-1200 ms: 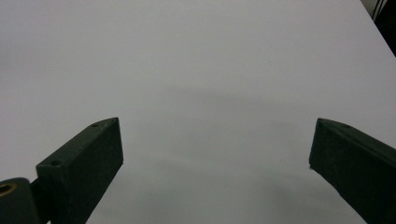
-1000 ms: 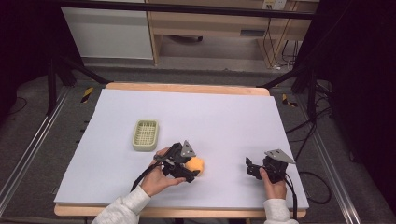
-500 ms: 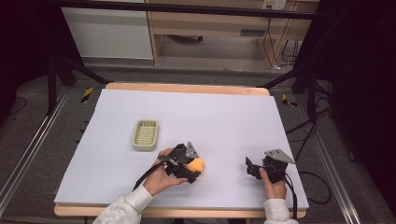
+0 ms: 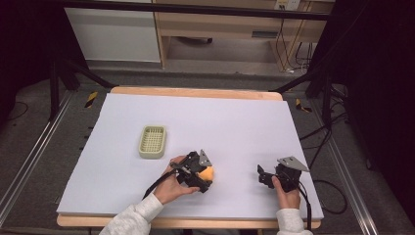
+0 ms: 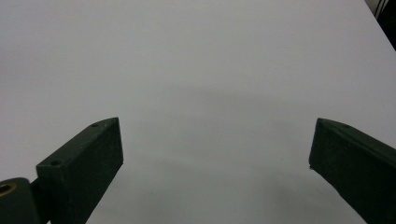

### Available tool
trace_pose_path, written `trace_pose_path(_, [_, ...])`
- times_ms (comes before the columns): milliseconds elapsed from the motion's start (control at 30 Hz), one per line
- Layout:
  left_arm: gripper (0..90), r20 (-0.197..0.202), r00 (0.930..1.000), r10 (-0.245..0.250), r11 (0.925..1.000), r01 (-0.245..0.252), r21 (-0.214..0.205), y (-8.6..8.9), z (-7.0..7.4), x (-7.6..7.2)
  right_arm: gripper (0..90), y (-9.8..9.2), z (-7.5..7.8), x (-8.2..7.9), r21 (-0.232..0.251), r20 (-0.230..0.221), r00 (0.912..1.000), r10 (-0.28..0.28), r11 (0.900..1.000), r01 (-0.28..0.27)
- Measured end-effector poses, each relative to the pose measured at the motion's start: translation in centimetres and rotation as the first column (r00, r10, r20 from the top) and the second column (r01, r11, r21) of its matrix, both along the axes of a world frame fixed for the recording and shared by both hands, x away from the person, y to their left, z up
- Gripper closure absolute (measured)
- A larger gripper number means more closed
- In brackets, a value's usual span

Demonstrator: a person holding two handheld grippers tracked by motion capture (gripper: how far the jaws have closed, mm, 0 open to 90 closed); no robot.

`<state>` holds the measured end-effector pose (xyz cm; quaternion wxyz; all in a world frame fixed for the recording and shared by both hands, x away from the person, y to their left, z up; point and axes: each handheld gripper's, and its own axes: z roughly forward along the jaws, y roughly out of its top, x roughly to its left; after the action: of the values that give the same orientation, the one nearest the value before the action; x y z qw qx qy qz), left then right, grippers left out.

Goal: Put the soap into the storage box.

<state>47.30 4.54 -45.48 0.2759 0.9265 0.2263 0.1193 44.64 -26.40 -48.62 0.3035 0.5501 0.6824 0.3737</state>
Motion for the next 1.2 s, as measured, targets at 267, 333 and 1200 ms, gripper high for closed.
trace_pose_path(267, [19.3, -0.013, 0.9999, 0.0, 1.0, 0.0, 0.006, -0.3, -0.5, 0.4, 3.3, 0.0, 0.0, 0.0, -0.004, 0.0, 1.0, -0.001, 1.0, 0.001])
trace_pose_path(333, [19.3, -0.017, 0.9999, -0.002, 0.9999, 0.002, 0.013, -0.4, -0.6, 0.5, 3.3, 0.0, 0.0, 0.0, 0.001, -0.003, 1.0, 0.0, 1.0, 0.0])
trace_pose_path(1200, [24.4, -0.032, 0.9994, 0.011, 0.9999, -0.012, -0.007, -0.7, -1.1, 0.7, 3.3, 0.0, 0.0, 0.1, 0.002, -0.007, 1.0, 0.004, 1.0, -0.004])
